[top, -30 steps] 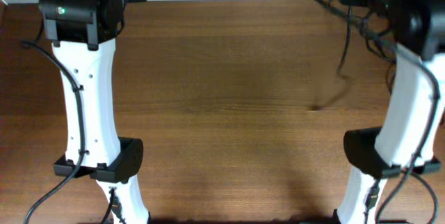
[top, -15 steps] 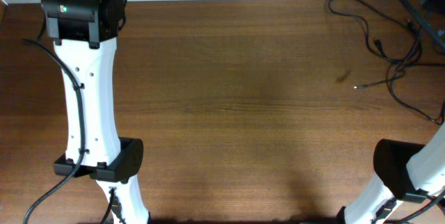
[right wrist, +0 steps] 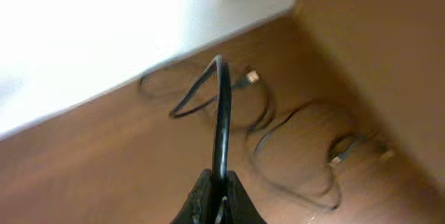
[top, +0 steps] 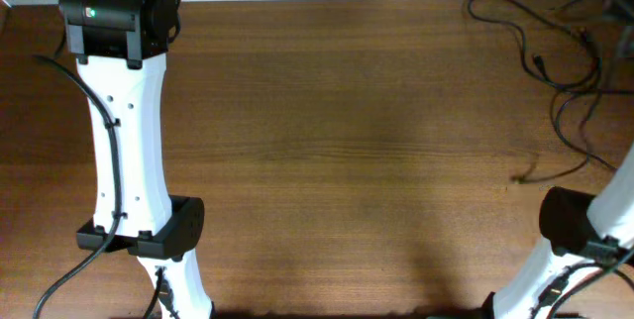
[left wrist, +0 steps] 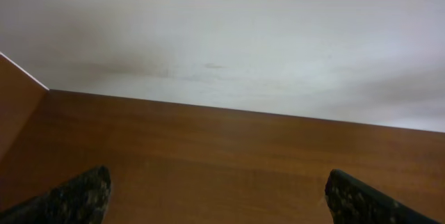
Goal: Untangle cables
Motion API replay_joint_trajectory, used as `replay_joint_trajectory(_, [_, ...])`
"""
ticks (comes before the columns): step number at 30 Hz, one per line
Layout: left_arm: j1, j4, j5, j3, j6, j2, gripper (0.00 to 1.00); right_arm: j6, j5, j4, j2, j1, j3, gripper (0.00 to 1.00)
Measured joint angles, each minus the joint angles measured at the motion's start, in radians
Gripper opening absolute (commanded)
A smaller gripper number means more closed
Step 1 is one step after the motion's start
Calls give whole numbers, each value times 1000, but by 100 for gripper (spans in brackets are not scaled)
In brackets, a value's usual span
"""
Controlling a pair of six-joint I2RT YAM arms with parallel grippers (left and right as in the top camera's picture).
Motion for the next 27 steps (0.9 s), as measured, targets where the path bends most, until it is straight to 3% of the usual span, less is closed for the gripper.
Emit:
replay_joint_trajectory(3, [0, 2, 1, 0, 0, 0, 99, -29, 93, 75, -88, -64, 66, 4])
replay_joint_trajectory(6, [0, 10, 16, 0, 0, 0, 99, -31, 142, 79, -199, -223, 103, 4])
replay_joint_trajectory(14, [0, -24, 23, -3, 0, 64, 99, 26, 164, -19, -139, -539, 52, 4])
replay_joint_trajectory(21, [0, 5, 23, -5, 0, 67, 99, 11, 121, 161, -142, -549, 53, 4])
replay_joint_trajectory(24, [0, 10, 23, -5, 0, 67, 99, -3, 105, 148, -141, -549, 53, 4])
replay_joint_trajectory(27, [0, 9, 23, -5, 0, 67, 99, -6, 1, 22, -119, -549, 60, 4])
